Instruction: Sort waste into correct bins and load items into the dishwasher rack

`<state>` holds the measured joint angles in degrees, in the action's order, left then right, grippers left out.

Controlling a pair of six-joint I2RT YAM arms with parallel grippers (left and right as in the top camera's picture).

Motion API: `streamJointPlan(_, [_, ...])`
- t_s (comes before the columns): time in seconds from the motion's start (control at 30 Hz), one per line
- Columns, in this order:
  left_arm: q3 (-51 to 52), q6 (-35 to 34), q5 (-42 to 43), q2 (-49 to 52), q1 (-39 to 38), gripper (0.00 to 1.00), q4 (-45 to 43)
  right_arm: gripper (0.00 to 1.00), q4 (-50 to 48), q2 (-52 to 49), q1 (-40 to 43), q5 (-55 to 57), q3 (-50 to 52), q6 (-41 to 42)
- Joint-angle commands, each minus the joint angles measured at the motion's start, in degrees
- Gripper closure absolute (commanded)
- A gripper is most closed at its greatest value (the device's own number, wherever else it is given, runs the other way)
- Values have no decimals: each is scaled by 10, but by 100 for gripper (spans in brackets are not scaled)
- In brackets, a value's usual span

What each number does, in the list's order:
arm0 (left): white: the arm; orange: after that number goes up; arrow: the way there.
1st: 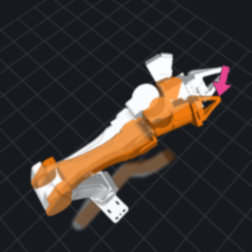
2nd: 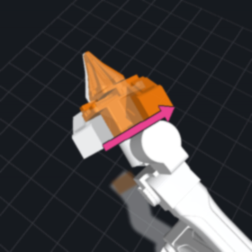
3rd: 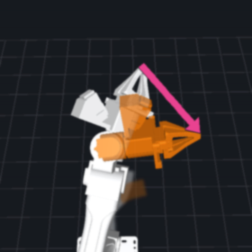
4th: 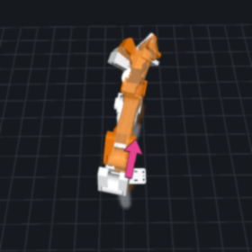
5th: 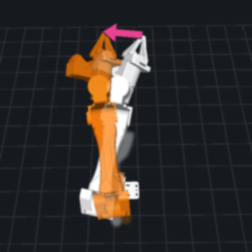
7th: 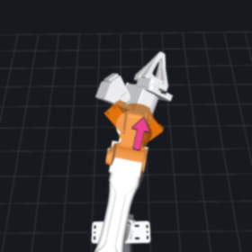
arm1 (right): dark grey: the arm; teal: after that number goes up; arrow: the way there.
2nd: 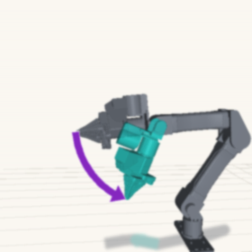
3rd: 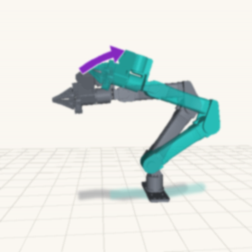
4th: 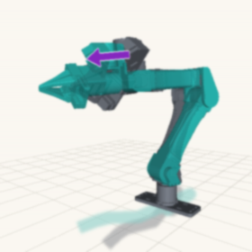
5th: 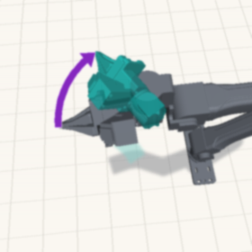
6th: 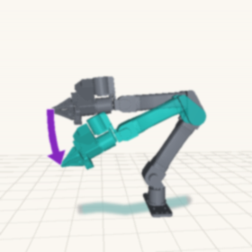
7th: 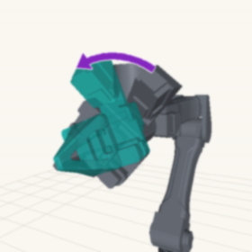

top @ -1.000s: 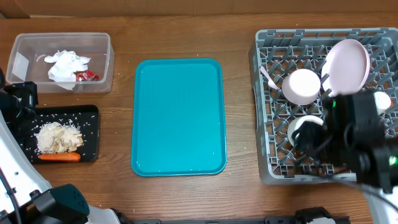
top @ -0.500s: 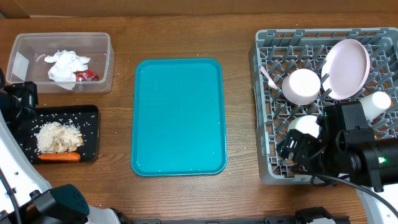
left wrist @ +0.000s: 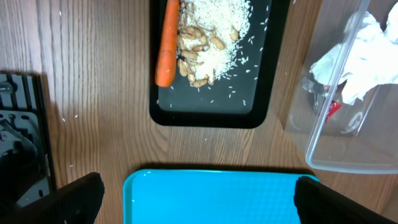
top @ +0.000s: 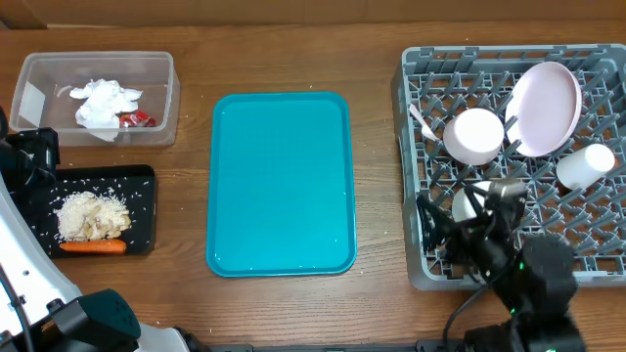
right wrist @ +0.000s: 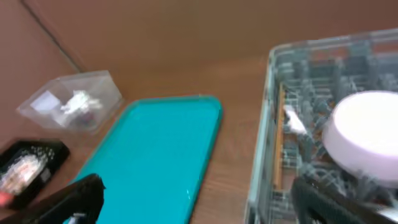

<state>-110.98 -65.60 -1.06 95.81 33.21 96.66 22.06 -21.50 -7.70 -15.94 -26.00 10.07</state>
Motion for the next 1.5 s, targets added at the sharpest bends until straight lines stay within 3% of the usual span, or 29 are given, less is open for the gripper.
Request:
streamJointPlan(0.0, [-1, 7, -4, -1, 0, 0, 1, 0, -74, 83, 24, -30, 99, -14])
streamJointPlan(0.27, [-1, 7, -4, -1, 0, 0, 1, 0, -231, 182, 102, -61, 238, -16])
streamJointPlan(0.57, [-1, 7, -4, -1, 0, 0, 1, 0, -189, 214, 127, 93, 256, -16])
streamJointPlan(1.47, [-1, 7, -4, -1, 0, 0, 1, 0, -179, 213, 127, 91, 255, -13])
